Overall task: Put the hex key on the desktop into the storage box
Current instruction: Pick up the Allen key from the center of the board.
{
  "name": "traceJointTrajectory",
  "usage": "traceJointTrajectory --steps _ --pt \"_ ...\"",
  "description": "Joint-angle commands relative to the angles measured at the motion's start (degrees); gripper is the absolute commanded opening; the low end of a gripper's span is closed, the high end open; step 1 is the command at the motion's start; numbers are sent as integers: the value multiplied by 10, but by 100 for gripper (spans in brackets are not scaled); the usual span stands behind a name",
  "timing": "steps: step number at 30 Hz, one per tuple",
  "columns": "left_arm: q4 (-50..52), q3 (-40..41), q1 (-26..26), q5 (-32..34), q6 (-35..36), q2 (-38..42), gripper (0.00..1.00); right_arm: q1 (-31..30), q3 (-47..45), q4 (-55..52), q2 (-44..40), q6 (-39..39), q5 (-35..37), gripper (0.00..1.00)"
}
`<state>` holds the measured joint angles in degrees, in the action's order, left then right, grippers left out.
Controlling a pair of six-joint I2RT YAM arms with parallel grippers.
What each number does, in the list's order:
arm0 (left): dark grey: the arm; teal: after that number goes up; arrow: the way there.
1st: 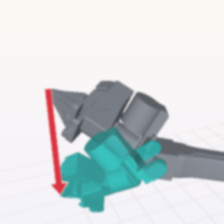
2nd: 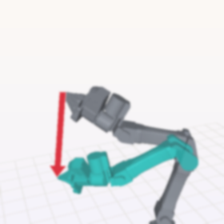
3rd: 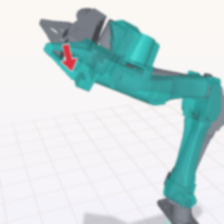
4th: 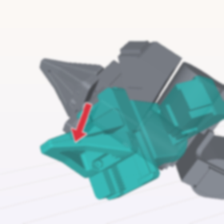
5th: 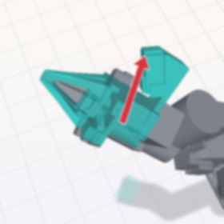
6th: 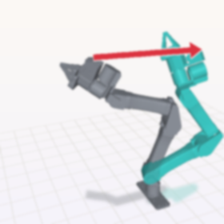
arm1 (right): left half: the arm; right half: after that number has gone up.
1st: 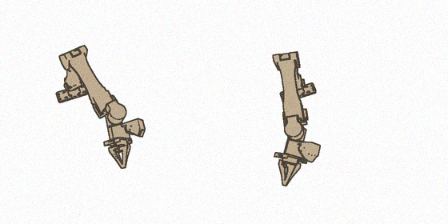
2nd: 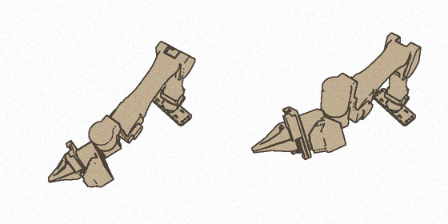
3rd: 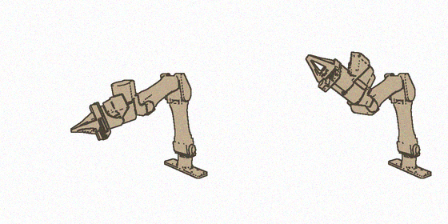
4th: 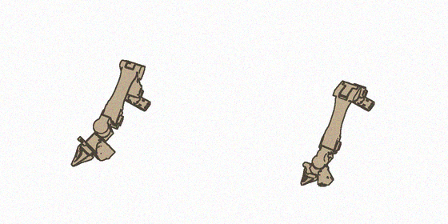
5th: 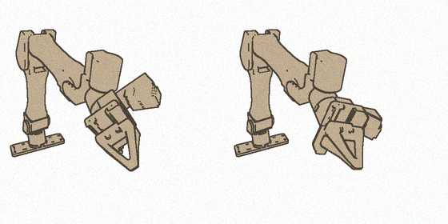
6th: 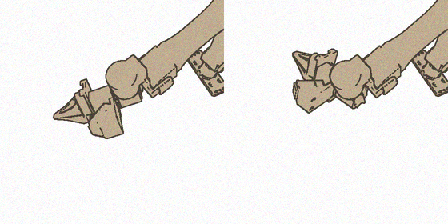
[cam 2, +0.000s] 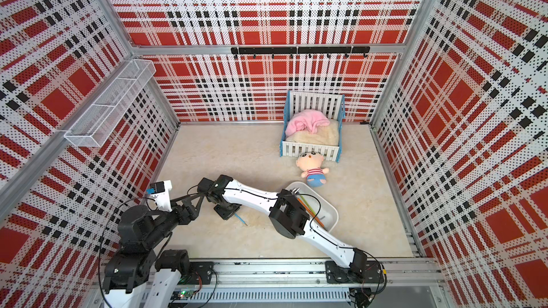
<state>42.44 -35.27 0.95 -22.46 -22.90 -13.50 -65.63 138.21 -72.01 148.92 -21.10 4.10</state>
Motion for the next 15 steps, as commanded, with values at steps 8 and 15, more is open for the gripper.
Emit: traceJointTrajectory --steps 8,15 --pt "-13 1 9 0 0 1 76 4 -17 17 -21 -13 13 0" --pt "-13 2 8 0 0 2 76 23 -29 39 -74 -29 -6 0"
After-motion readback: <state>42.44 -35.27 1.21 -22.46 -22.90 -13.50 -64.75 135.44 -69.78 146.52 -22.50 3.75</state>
